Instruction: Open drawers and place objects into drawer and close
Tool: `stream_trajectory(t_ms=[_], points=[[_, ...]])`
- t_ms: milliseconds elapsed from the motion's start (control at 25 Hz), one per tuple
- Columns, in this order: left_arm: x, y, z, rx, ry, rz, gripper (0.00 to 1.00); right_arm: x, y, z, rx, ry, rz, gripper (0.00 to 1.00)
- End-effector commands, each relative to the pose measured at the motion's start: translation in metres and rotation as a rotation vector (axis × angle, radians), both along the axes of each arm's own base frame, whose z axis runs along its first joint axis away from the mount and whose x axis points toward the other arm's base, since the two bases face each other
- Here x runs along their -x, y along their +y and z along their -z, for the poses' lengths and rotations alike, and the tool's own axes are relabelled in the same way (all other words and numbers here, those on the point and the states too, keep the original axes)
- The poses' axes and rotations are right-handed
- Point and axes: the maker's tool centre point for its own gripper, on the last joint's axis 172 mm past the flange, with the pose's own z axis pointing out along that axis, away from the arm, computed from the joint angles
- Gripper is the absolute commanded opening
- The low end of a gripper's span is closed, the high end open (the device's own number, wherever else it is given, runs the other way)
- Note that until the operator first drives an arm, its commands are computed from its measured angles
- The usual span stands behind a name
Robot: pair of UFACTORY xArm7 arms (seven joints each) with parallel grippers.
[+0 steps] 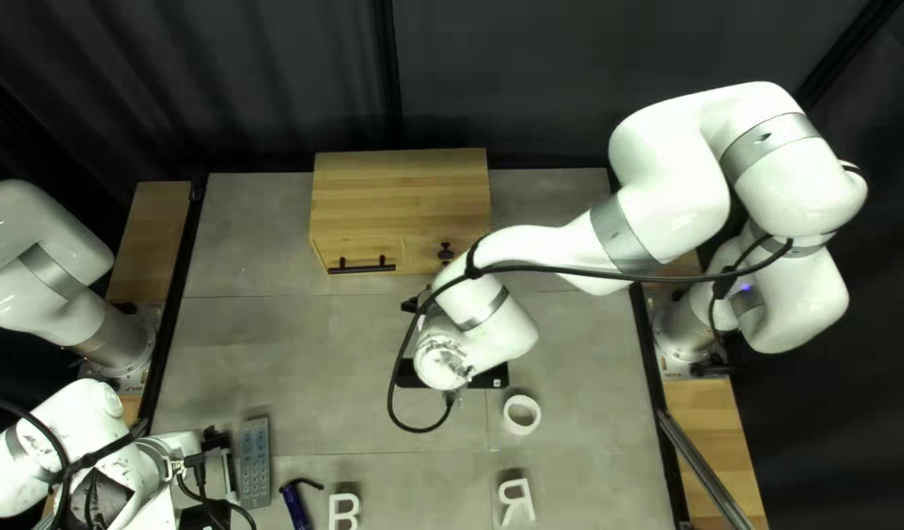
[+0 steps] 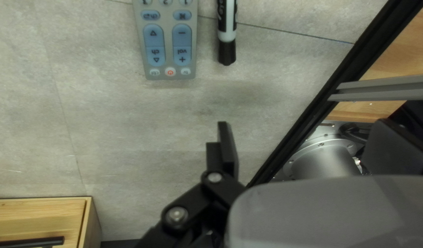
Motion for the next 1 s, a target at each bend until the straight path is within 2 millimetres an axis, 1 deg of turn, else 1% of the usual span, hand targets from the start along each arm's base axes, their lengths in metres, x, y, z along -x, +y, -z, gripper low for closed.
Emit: stream_trajectory(t_ms=[40, 200, 480, 720, 1000], points=[[0.0, 0.0, 0.0, 0.0, 0.0, 0.0, 1.0, -0.003, -0.012, 0.004, -0.015, -0.015, -0.002, 1.0], [0.0, 0.0, 0.0, 0.0, 0.0, 0.0, 1.0, -0.006, -0.014, 0.005, -0.031, -0.023, -0.023, 1.0], [0.0, 0.0, 0.0, 0.0, 0.0, 0.0, 1.0, -0.012, -0.025, 0.004, -0.035, -0.03, -0.061, 1.0], [0.0, 0.0, 0.0, 0.0, 0.0, 0.0, 1.0, -0.013, -0.04, 0.003, -0.034, -0.045, -0.088, 1.0], [0.0, 0.0, 0.0, 0.0, 0.0, 0.0, 1.0, -0.014, -0.044, 0.006, -0.033, -0.051, -0.087, 1.0]])
